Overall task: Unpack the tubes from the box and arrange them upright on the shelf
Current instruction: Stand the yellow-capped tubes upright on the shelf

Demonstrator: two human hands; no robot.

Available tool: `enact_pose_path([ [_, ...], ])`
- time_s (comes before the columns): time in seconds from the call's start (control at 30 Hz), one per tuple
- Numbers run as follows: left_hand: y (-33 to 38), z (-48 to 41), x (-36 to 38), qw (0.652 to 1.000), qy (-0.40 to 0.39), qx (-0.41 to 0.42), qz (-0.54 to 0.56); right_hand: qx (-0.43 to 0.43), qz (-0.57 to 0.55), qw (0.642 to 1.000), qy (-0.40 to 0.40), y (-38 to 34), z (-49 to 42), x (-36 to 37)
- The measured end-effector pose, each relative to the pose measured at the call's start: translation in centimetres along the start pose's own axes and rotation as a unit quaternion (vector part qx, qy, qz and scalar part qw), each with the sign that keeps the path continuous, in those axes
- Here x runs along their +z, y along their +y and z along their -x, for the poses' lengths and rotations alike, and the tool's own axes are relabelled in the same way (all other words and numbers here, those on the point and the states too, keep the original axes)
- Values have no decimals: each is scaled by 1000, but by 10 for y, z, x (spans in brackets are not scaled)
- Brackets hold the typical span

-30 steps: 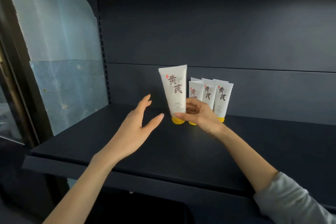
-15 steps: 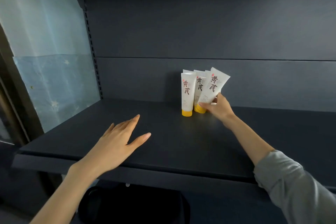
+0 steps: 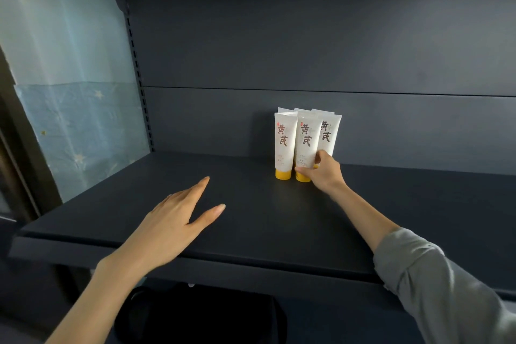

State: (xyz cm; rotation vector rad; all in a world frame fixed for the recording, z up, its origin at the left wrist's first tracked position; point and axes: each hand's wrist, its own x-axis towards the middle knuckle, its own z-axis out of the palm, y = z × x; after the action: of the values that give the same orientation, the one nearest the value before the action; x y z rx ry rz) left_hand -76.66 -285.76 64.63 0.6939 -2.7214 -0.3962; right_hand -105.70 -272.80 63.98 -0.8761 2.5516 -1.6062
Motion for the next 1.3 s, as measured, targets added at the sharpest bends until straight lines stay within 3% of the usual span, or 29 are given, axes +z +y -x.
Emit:
enact_pose_path([
  [0.27, -5, 8, -4, 1000, 0, 5, 4, 18, 8, 1000, -1, 1, 4, -3],
  [0.47, -11, 16, -17, 1000, 10, 12, 14, 13, 52, 997, 58, -6, 14, -35],
  [0.73, -2, 25, -19, 998, 17, 50, 30, -23, 141, 990, 23, -17, 87, -91],
  [1.0, 12, 37, -1, 993, 15, 111, 32, -17, 375, 925, 49, -4, 196, -126],
  [1.3, 41, 52, 18, 989, 4, 146, -25, 53, 444, 888, 109, 35, 281, -179],
])
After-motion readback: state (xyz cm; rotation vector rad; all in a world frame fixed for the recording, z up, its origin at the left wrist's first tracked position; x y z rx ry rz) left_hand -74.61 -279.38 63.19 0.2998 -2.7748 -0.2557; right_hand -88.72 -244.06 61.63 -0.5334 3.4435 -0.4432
